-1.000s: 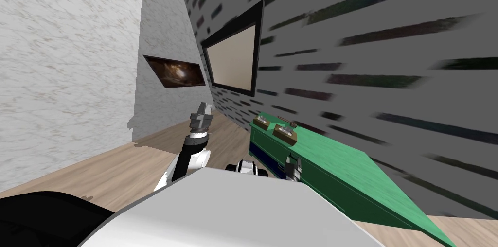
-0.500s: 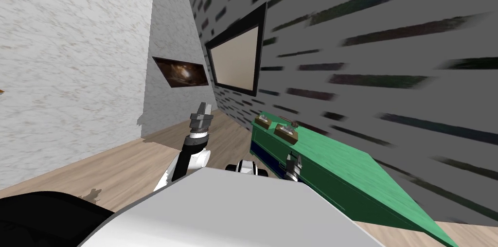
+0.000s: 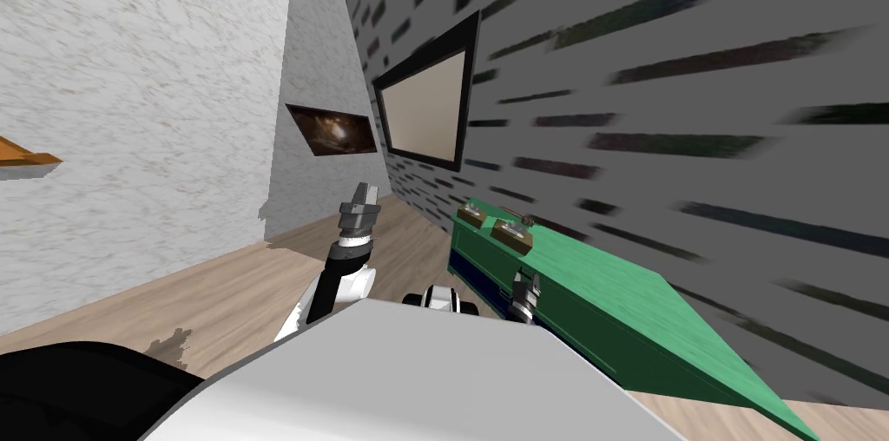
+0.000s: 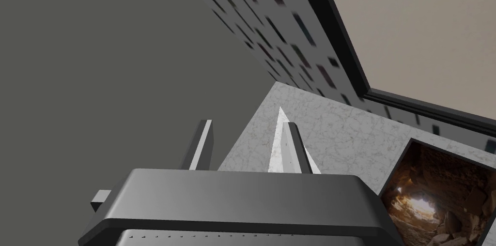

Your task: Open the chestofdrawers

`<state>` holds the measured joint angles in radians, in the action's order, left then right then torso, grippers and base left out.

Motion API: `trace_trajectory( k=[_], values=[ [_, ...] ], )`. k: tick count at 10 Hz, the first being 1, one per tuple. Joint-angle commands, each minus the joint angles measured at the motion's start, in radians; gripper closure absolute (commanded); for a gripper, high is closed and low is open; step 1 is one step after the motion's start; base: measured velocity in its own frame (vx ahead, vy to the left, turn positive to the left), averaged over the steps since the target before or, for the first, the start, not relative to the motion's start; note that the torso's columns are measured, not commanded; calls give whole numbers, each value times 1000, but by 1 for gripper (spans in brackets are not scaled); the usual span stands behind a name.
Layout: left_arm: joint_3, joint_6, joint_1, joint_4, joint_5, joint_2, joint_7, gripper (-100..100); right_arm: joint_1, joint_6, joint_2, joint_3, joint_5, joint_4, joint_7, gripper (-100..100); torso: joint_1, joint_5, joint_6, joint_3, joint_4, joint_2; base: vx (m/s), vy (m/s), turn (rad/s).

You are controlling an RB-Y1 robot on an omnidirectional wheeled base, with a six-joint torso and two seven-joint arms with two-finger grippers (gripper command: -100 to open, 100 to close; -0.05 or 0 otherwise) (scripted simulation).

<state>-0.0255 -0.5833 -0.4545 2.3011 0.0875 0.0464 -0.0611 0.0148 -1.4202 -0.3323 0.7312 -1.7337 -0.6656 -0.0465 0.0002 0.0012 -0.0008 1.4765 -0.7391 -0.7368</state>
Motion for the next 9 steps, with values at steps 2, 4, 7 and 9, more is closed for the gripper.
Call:
trace_trajectory(
  k=[2, 4, 7, 9],
  values=[
    [0, 0, 0, 0, 0, 0, 0, 0, -27, 3, 16, -38, -25, -9, 13, 100, -1, -1, 1, 1, 2, 1, 24, -4, -54],
    [0, 0, 0, 0, 0, 0, 0, 0, -62, 8, 36, -81, -76, -23, 26, 100, -8, -8, -2, 2, 6, 8, 53, -16, -72],
    [0, 0, 0, 0, 0, 0, 0, 0, -97, 13, 56, -124, -170, -36, 39, 100, -10, -12, 0, 3, 9, 9, 64, -11, -62],
    [0, 0, 0, 0, 0, 0, 0, 0, -132, 19, 76, -168, -237, -50, 53, 100, -9, -13, 0, 1, 10, 7, 60, -3, -67]
  ],
)
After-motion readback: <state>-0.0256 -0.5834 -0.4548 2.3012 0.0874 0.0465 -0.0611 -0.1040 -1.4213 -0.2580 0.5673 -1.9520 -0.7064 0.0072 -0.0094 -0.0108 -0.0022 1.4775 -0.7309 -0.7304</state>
